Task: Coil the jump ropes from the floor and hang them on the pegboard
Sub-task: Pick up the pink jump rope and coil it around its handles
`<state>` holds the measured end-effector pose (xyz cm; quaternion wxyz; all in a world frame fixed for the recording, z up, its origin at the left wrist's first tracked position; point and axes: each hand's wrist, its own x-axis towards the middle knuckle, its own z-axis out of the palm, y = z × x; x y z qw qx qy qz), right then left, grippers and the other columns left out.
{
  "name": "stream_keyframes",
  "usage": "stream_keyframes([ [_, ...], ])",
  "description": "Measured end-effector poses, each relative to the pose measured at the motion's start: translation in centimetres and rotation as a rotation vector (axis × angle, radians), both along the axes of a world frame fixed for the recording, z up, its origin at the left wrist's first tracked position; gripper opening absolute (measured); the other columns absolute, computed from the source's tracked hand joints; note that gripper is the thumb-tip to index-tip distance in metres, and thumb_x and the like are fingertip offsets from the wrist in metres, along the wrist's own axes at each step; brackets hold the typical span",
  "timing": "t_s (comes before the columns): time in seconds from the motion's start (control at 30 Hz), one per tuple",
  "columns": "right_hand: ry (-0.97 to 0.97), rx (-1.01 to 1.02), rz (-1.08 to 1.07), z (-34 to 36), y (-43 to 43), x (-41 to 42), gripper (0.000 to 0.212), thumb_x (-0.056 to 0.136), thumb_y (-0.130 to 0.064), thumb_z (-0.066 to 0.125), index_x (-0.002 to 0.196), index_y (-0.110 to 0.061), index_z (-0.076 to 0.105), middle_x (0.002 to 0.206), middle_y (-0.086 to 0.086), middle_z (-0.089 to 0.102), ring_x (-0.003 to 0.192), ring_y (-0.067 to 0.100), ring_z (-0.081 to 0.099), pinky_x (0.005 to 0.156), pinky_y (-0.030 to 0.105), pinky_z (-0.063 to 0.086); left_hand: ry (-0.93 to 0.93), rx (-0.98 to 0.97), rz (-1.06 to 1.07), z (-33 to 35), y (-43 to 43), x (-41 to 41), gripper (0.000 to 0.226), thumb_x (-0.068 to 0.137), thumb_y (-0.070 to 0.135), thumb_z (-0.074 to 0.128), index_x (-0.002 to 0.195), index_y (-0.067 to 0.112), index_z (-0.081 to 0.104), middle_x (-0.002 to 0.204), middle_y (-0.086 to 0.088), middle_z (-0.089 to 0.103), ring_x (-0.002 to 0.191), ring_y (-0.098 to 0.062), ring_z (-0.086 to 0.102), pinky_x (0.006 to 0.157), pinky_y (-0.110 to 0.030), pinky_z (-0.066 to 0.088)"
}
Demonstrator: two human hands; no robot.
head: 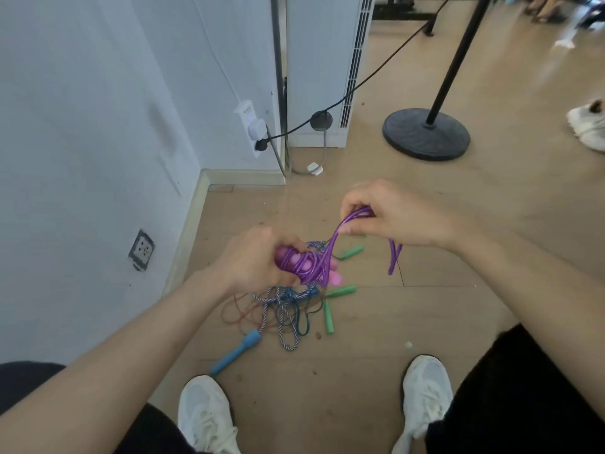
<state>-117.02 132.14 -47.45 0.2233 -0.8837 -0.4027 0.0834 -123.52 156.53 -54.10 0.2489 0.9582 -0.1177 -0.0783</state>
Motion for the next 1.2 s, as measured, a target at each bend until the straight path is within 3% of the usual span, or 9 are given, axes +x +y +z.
stream_keyframes([
  [0.2, 0.097, 0.115, -0.072, -0.5, -1.0, 1.7, 0.005, 0.088, -0.018, 0.074, 0.087, -0.02, 0.07, 0.072, -0.013, 0.067, 0.068, -0.002, 0.06, 0.064, 0.017, 0.042, 0.145, -0.407, -0.075, 0.5, -0.2, -0.3, 0.046, 0.056, 0.014, 0.089, 0.099, 0.024, 0.076, 0.094, 0.0, 0.074, 0.084, -0.021, 0.071, 0.077, -0.037, 0.058],
  [0.33, -0.008, 0.103, -0.078, -1.2, -1.8, 3.3, 0.005, 0.091, -0.018, 0.07, 0.095, -0.019, 0.072, 0.088, -0.01, 0.069, 0.083, 0.008, 0.064, 0.077, 0.032, 0.052, 0.262, -0.6, -0.049, 1.2, 0.5, -0.3, 0.045, 0.061, -0.009, 0.086, 0.097, 0.016, 0.076, 0.093, -0.005, 0.075, 0.082, -0.021, 0.071, 0.076, -0.032, 0.058],
  [0.47, -0.039, 0.128, -0.131, -2.0, -2.5, 4.4, 0.007, 0.093, -0.026, 0.066, 0.096, -0.026, 0.072, 0.084, -0.01, 0.069, 0.081, 0.011, 0.063, 0.075, 0.046, 0.053, 0.367, -0.84, -0.012, 1.2, 1.6, -0.1, 0.049, 0.058, 0.006, 0.085, 0.105, 0.009, 0.073, 0.099, -0.013, 0.073, 0.089, -0.023, 0.068, 0.08, -0.029, 0.054],
  [0.63, -0.038, 0.163, -0.159, -2.5, -2.4, 4.4, 0.017, 0.097, -0.036, 0.057, 0.101, -0.028, 0.072, 0.068, -0.008, 0.06, 0.064, 0.012, 0.052, 0.064, 0.042, 0.047, 0.486, -1.147, -0.071, 1.5, 2.1, -0.3, 0.062, 0.059, 0.01, 0.076, 0.12, 0.007, 0.069, 0.108, -0.013, 0.07, 0.095, -0.024, 0.066, 0.085, -0.032, 0.052],
  [0.8, -0.056, 0.149, -0.19, -3.0, -2.1, 4.5, 0.025, 0.099, -0.042, 0.05, 0.102, -0.026, 0.069, 0.067, -0.003, 0.057, 0.063, 0.021, 0.053, 0.061, 0.047, 0.047, 0.45, -1.541, 0.002, 2.5, 1.5, -0.6, 0.052, 0.053, 0.028, 0.092, 0.101, 0.014, 0.076, 0.09, -0.004, 0.07, 0.075, -0.015, 0.065, 0.067, -0.023, 0.054],
  [0.93, -0.007, 0.057, -0.2, -3.8, -1.6, 4.2, 0.022, 0.103, -0.034, 0.049, 0.104, -0.021, 0.066, 0.068, -0.003, 0.054, 0.062, 0.017, 0.049, 0.064, 0.045, 0.046, 0.43, -1.788, 0.207, 2.9, 1.4, -0.3, 0.047, 0.052, 0.025, 0.095, 0.095, 0.018, 0.078, 0.097, -0.002, 0.069, 0.079, -0.013, 0.062, 0.069, -0.021, 0.054],
  [1.03, 0.049, -0.03, -0.131, -4.7, -0.5, 2.6, 0.02, 0.103, -0.032, 0.048, 0.104, -0.02, 0.064, 0.07, -0.005, 0.054, 0.063, 0.013, 0.048, 0.066, 0.039, 0.045, 0.353, -1.868, 0.3, 3.3, 0.9, -0.4, 0.017, 0.081, 0.02, 0.071, 0.096, 0.021, 0.081, 0.105, 0.002, 0.071, 0.081, -0.007, 0.065, 0.074, -0.019, 0.053],
  [1.1, 0.064, -0.083, -0.069, -5.2, 0.6, 1.2, 0.018, 0.104, -0.032, 0.047, 0.098, -0.019, 0.058, 0.074, -0.001, 0.056, 0.065, 0.015, 0.049, 0.068, 0.041, 0.046, 0.302, -1.85, 0.365, 3.5, 0.7, -0.4, 0.027, 0.091, 0.019, 0.055, 0.095, 0.025, 0.082, 0.107, 0.005, 0.073, 0.081, -0.004, 0.066, 0.074, -0.018, 0.053],
  [1.2, 0.046, -0.118, 0.027, -5.3, 2.1, -1.1, 0.017, 0.103, -0.032, 0.047, 0.101, -0.016, 0.054, 0.077, 0.003, 0.058, 0.068, 0.02, 0.055, 0.07, 0.041, 0.05, 0.241, -1.717, 0.521, 2.9, 0.8, 0.0, 0.025, 0.096, 0.018, 0.056, 0.095, 0.021, 0.08, 0.102, 0.005, 0.074, 0.081, -0.005, 0.066, 0.077, -0.021, 0.05],
])
